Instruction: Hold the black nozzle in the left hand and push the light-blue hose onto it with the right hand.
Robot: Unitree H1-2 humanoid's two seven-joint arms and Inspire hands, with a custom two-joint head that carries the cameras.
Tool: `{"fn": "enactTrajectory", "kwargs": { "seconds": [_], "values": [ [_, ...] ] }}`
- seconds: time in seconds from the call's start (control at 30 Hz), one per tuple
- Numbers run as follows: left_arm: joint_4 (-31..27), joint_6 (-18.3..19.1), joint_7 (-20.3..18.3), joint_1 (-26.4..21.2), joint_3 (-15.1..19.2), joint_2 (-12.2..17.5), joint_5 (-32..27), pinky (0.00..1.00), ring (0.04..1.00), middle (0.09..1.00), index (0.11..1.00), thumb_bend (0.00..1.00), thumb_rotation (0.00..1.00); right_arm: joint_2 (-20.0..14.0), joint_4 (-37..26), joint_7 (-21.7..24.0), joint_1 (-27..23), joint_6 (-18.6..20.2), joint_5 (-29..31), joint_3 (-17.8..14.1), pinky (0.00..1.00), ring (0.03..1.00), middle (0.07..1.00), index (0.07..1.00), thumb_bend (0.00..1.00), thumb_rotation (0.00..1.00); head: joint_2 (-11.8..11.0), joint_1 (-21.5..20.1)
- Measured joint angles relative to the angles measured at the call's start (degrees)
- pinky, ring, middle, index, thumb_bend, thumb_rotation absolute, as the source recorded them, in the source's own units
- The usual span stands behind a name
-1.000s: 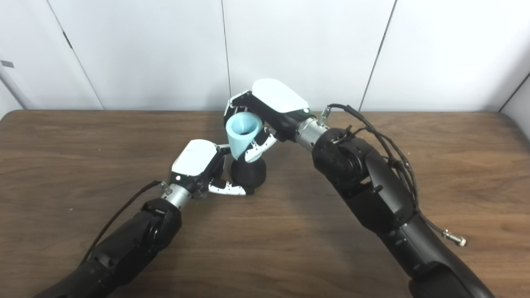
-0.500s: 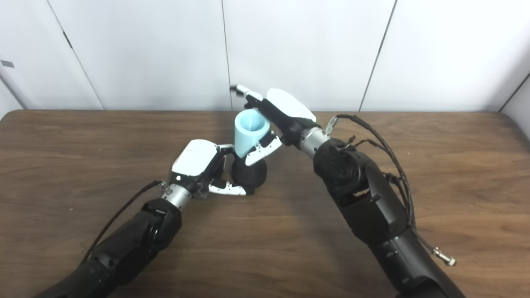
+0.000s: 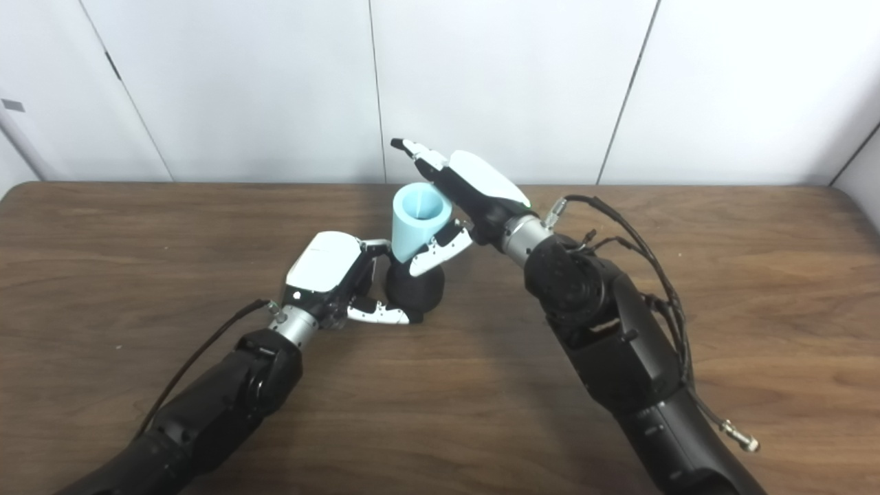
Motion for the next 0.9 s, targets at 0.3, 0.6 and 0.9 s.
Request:
{"fn": "enactTrajectory", "kwargs": {
  "seconds": [0.3, 0.6, 0.9],
  "values": [
    [0.18, -0.11, 0.00, -0.04, 0.00, 0.00, 0.00, 0.25, 0.314, 0.408, 0.523, 0.51, 0.00, -0.71, -4.55, 0.90, -0.07, -1.75, 5.06, -2.68, 0.99, 1.000, 1.000, 1.000, 1.00, 0.35, 0.18, 0.00],
    [0.33, -0.17, 0.00, -0.12, -0.02, -0.06, -0.04, 0.28, 0.351, 0.415, 0.522, 0.51, 0.00, -0.70, -5.61, 0.89, -0.64, -2.54, 6.99, -4.08, 1.00, 1.000, 1.000, 1.000, 1.00, 0.35, 0.00, 0.18],
    [0.47, -0.26, 0.00, -0.28, -0.02, -0.21, -0.01, 0.28, 0.346, 0.418, 0.525, 0.51, 0.00, -3.19, -7.22, 1.09, -0.12, -6.98, 6.65, -4.42, 1.00, 1.000, 1.000, 1.000, 1.00, 0.53, 0.18, 0.18]
  ]
}}
